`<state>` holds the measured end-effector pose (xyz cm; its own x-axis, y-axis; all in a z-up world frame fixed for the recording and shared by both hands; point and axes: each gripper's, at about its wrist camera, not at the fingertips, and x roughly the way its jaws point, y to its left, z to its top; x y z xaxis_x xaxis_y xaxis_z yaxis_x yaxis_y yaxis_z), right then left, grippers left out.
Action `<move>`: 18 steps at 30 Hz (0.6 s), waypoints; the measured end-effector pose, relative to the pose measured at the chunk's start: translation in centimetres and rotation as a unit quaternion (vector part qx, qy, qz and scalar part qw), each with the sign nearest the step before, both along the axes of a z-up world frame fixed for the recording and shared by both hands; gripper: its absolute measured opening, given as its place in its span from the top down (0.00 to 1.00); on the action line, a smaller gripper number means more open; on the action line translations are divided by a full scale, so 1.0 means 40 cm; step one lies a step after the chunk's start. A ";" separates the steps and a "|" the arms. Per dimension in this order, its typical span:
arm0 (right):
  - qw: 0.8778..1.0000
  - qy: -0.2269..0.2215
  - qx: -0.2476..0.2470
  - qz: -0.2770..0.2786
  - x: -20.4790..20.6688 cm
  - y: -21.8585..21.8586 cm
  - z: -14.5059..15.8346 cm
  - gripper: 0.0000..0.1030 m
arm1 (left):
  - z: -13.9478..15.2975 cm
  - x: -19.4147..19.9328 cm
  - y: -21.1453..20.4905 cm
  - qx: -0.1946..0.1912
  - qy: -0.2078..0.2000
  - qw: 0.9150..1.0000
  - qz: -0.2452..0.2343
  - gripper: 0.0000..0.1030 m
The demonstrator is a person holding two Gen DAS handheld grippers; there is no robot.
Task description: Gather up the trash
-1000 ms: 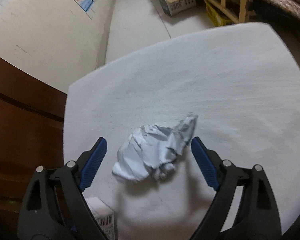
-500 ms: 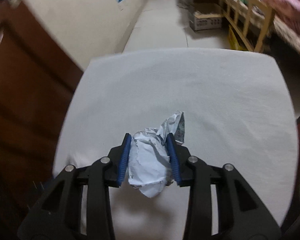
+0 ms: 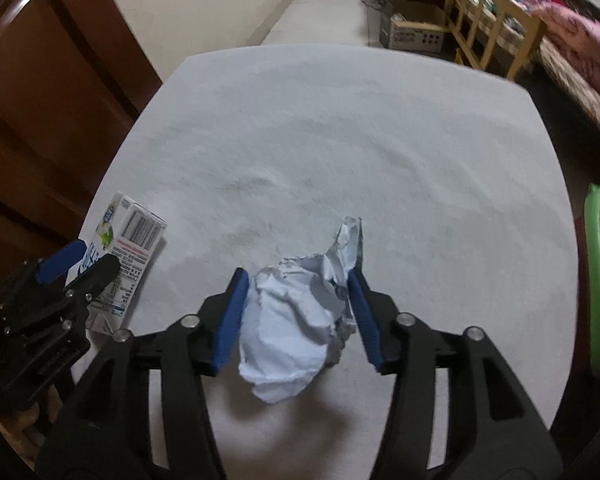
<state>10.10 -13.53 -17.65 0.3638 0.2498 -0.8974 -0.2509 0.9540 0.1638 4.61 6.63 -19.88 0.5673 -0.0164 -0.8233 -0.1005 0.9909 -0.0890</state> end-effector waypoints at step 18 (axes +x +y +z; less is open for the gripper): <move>0.999 -0.015 0.018 -0.043 -0.039 -0.054 0.034 0.36 | 0.000 0.000 0.006 -0.002 0.000 1.000 0.000 0.48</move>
